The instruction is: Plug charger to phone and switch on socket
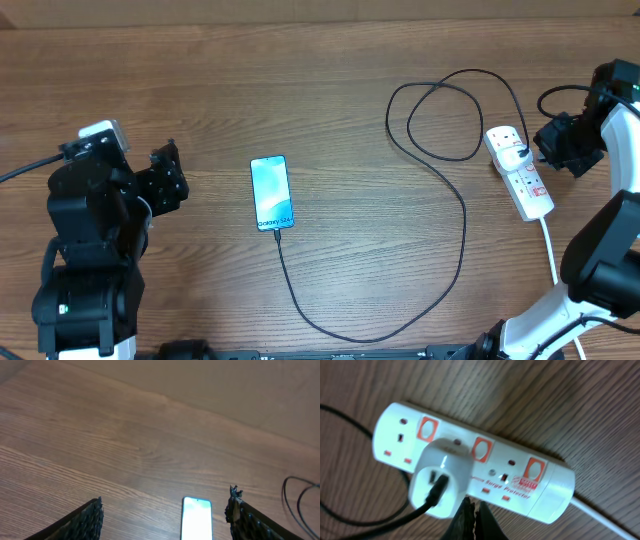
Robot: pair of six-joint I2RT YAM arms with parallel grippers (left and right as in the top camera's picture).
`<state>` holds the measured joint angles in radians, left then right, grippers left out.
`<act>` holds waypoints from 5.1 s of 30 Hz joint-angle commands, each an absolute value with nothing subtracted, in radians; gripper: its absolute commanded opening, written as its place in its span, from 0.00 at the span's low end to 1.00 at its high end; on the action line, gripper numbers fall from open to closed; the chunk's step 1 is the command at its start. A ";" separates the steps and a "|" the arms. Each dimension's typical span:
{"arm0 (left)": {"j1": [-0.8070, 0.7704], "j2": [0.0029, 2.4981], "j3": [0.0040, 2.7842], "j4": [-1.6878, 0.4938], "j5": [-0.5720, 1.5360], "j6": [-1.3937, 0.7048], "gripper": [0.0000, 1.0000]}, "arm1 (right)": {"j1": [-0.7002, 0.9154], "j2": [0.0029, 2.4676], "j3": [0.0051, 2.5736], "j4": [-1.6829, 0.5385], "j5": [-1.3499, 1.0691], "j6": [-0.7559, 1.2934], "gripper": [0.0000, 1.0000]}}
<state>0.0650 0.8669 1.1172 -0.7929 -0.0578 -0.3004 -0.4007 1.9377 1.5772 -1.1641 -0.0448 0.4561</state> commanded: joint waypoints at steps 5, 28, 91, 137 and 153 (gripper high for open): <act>0.052 0.850 1.108 -0.789 -0.086 -0.330 0.75 | -0.414 2.026 1.605 -1.139 -0.083 0.388 0.04; 0.052 0.850 1.108 -0.811 -0.086 -0.330 0.76 | -0.414 2.087 1.605 -1.077 -0.099 0.387 0.04; 0.052 0.659 1.108 -0.949 -0.086 -0.329 1.00 | -0.185 1.370 1.591 -0.974 -0.054 0.421 0.20; 0.052 0.666 1.108 -1.107 -0.086 -0.329 1.00 | -0.041 0.785 1.558 -1.178 0.033 0.414 1.00; 0.052 0.666 1.108 -1.107 -0.086 -0.329 0.99 | -0.115 0.238 0.701 -0.490 0.051 0.419 1.00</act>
